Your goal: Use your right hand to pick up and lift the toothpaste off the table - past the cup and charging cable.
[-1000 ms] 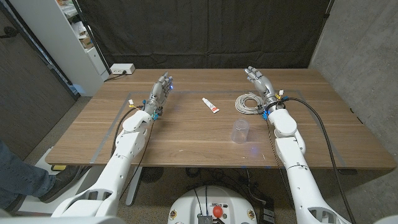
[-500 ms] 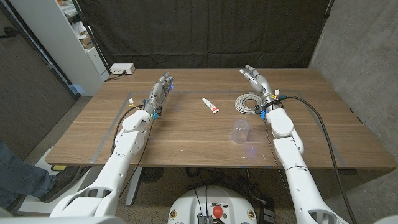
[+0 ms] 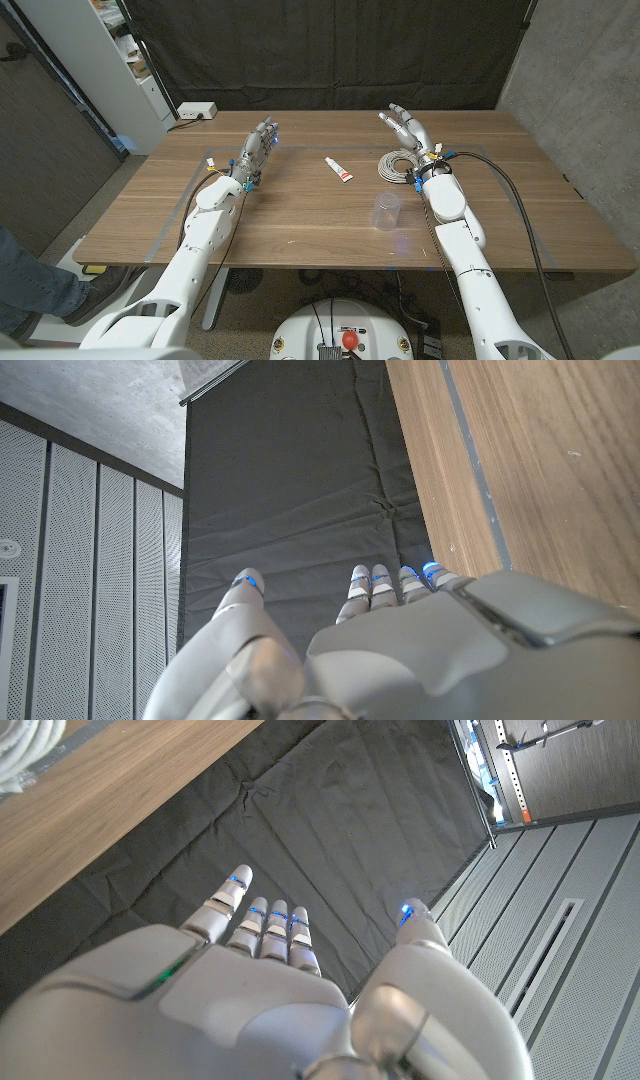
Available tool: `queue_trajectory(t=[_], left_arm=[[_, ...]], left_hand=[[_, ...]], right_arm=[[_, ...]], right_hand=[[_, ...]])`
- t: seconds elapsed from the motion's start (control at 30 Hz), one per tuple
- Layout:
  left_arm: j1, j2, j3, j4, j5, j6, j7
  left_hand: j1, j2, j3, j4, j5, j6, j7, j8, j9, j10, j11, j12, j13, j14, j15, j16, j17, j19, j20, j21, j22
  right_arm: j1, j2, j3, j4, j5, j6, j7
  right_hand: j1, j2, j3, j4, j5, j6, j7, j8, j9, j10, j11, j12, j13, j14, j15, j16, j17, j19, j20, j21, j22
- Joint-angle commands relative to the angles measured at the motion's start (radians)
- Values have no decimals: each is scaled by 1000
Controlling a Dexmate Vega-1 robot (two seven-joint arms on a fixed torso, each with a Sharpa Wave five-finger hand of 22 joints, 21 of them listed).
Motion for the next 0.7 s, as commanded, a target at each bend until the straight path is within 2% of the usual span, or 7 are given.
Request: queue_trajectory(t=[0.03, 0.27, 0.37, 0.4, 0.7], left_arm=[[0, -4, 4, -3, 0, 1, -4], [8, -6, 4, -13, -5, 3, -4], [14, -15, 0, -18, -13, -2, 3], [16, -12, 3, -25, -7, 0, 5], [28, 2, 9, -46, 2, 11, 6]], left_hand=[[2, 8, 4, -5, -3, 9, 2, -4, 3, -3, 2, -2, 2, -9, 0, -3, 5, -12, 6, -4, 5], [2, 10, 4, -6, -4, 10, 1, -4, 3, -4, 2, -3, 2, -10, -1, -3, 5, -14, 8, -4, 5], [3, 10, 4, -6, -5, 9, 0, -5, 3, -5, 1, -3, 1, -10, -1, -3, 5, -14, 9, -5, 5], [3, 10, 4, -6, -5, 9, 0, -5, 3, -5, 1, -3, 1, -10, -2, -3, 5, -14, 9, -5, 5], [3, 12, 3, -8, -7, 9, 0, -6, 3, -9, -4, -5, 1, -12, -2, -4, 5, -17, 12, -6, 6]], right_arm=[[-19, -11, -33, -61, -92, -39, -31], [-27, -29, -53, -99, -138, -55, -30], [-30, -38, -60, -111, -155, -61, -27], [-31, -42, -61, -114, -159, -62, -26], [-36, -62, -80, -142, -209, -83, -27]], right_hand=[[14, 1, 2, -8, 1, 10, -1, 8, 2, 11, -3, 7, 3, 10, 3, 10, -1, 11, 0, 4, 2], [19, 2, 1, -10, 0, 15, 1, 9, 2, 15, -2, 7, 4, 15, 5, 11, -1, 15, 2, 4, 2], [25, 3, 0, -13, -2, 41, 4, 17, 2, 19, -5, 6, 4, 20, 2, 12, -1, 17, 3, 2, 2], [27, 3, -1, -14, -3, 59, 3, 23, 3, 24, -6, 6, 4, 23, -1, 13, -1, 19, 3, 2, 2], [30, 3, -2, -15, -5, 63, 3, 23, 4, 25, -8, 5, 4, 24, -1, 12, -1, 22, 2, 1, 2]])
